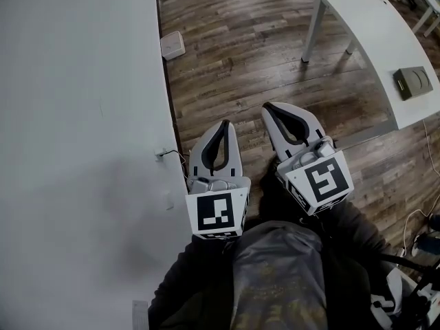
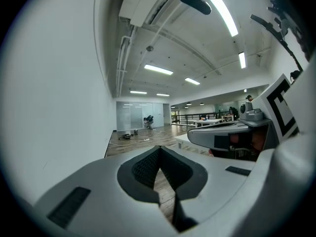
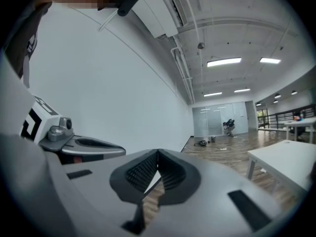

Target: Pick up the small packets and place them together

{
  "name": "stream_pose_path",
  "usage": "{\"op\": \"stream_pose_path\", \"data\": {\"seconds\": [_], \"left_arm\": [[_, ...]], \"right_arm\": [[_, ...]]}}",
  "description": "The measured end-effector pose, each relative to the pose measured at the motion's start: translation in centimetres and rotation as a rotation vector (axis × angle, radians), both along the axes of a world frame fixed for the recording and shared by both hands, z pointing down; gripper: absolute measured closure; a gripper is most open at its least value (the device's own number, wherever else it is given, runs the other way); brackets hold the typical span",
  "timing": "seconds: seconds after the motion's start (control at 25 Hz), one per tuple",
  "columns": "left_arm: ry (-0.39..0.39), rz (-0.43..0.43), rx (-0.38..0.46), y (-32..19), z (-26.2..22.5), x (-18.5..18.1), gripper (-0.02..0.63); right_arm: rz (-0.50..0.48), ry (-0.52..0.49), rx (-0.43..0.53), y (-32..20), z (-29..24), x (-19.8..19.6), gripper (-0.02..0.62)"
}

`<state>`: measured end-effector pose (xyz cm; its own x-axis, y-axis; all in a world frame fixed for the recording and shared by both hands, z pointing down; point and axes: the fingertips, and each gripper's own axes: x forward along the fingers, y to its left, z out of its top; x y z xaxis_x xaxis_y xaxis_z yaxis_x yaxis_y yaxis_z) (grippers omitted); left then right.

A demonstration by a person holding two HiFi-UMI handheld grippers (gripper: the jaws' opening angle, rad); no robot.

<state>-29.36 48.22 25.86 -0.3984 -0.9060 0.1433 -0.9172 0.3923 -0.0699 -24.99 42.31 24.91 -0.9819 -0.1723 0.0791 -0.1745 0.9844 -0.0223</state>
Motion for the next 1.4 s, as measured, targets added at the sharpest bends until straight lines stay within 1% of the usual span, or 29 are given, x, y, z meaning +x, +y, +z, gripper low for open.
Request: {"op": "stream_pose_path", "data": {"seconds": [0.16, 0.32, 0.48, 0.6, 0.72, 0.84, 0.96, 1.2, 1.4], "left_arm": [[0.009, 0.023, -0.026, -3.9, 0.4, -1.9, 0.605], [0.010, 0.055, -0.026, -9.0, 0.6, -3.6, 0.606], [0.010, 0.126, -0.056, -15.0, 1.4, -4.2, 0.605], [-0.006, 0.195, -0.071, -19.8, 1.2, -3.9, 0.606], [-0.008, 0.252, -0.074, -23.0, 0.4, -3.8, 0.606], [-0.014, 0.320, -0.069, -26.1, 0.1, -3.0, 0.606], [-0.018, 0.422, -0.066, -29.0, 0.2, -0.8, 0.606], [-0.027, 0.681, -0.039, -34.5, -0.5, 5.3, 0.604], [-0.001, 0.926, -0.028, -38.2, 0.2, 10.7, 0.605]], "right_arm": [[0.014, 0.007, -0.020, -3.6, 0.7, -2.0, 0.591], [0.043, 0.015, -0.030, -8.2, 1.2, -3.7, 0.591], [0.105, 0.015, -0.047, -13.7, 1.8, -4.1, 0.591], [0.154, 0.010, -0.063, -17.9, 2.0, -4.2, 0.591], [0.205, 0.000, -0.061, -20.7, 1.4, -3.9, 0.591], [0.276, 0.003, -0.059, -23.3, 1.5, -2.7, 0.591], [0.372, 0.009, -0.056, -25.8, 1.6, -0.5, 0.591], [0.624, 0.012, -0.030, -30.1, 0.7, 5.7, 0.591], [0.860, 0.038, -0.026, -32.6, 1.3, 11.0, 0.591]]}}
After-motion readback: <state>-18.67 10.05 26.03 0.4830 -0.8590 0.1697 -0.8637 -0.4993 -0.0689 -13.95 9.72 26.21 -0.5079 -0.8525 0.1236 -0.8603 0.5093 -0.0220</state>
